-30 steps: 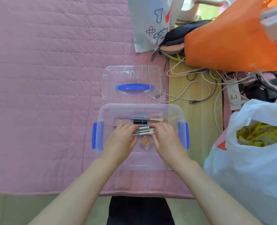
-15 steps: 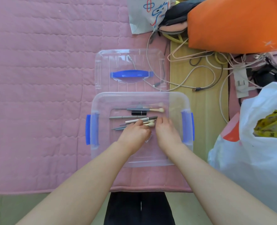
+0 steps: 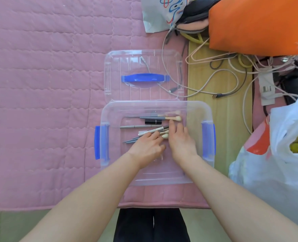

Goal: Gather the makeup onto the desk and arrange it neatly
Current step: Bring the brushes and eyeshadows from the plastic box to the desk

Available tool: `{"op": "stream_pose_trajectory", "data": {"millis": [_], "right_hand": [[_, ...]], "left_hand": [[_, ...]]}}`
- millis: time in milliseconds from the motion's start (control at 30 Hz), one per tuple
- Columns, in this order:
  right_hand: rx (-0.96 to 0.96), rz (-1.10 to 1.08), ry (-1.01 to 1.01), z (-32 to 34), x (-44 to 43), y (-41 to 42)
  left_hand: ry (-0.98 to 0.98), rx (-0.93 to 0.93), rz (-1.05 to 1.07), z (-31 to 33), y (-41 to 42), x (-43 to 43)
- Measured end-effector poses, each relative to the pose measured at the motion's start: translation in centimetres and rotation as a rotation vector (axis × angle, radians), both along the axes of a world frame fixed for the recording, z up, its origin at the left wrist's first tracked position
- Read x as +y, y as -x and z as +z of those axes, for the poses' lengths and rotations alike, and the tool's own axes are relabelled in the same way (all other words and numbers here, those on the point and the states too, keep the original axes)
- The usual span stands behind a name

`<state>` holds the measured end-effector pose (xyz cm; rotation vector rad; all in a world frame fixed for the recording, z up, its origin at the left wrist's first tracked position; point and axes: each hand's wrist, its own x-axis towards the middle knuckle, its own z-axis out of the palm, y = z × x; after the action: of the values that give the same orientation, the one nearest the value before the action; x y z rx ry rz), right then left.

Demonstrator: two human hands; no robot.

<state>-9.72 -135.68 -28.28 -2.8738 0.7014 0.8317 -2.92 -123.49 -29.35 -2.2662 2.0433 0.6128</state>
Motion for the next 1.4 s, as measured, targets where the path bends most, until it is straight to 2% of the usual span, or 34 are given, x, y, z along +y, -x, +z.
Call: {"op": "stream_pose_trajectory", "data": {"millis": [100, 200, 267, 367, 467, 600, 733, 833, 933, 1000, 1167, 1400], "right_hand": [[0.017, 0.001, -0.112, -0.5, -0.4, 0.3], [0.012, -0.040, -0.191, -0.8, -0.7, -0.1], [-0.047, -0.140, -0.321, -0.9, -1.0, -0.1], [-0.175, -0.360, -0.513, -0.5, -1.5, -0.5], [-0.229, -0.375, -0.526, 0.1, -1.6, -0.9], [-0.253, -0.426, -0.570, 0.8, -1.6, -1.8], [-0.230, -0.463, -0.527, 0.8, -1.3, -2.8], [-0.173, -0.405, -0.417, 0.8, -0.7, -3.6], [-0.210, -0.229, -0.312, 0.3, -0.1, -3.7], [-0.243, -0.156, -0.275, -0.2, 0.2, -3.5], [-0.258, -0.076, -0.245, -1.5, 0.6, -2.9], [-0.151, -0.028, -0.174, -1.6, -0.2, -3.2]], "left_hand": [[0.004, 0.036, 0.055, 0.1, -0.1, 0.0], [-0.013, 0.166, 0.134, 0.7, 0.0, 0.1], [-0.061, 0.290, 0.186, 1.2, 0.0, 0.2], [-0.130, 0.474, 0.408, 2.1, -0.4, 0.7], [-0.030, 0.620, 0.655, 2.0, -1.1, 1.6], [-0.001, 0.675, 0.883, 2.0, -2.0, 2.0], [0.001, 0.631, 1.076, 2.2, -2.8, 1.0], [-0.068, 0.511, 1.193, 2.5, -3.5, 0.6], [-0.173, 0.232, 0.960, 2.5, -3.6, 0.5], [-0.231, 0.131, 0.858, 2.2, -3.5, 0.5], [-0.293, 0.029, 0.841, 1.2, -3.7, 0.6], [-0.329, -0.013, 0.785, 0.4, -3.5, 0.6]]}}
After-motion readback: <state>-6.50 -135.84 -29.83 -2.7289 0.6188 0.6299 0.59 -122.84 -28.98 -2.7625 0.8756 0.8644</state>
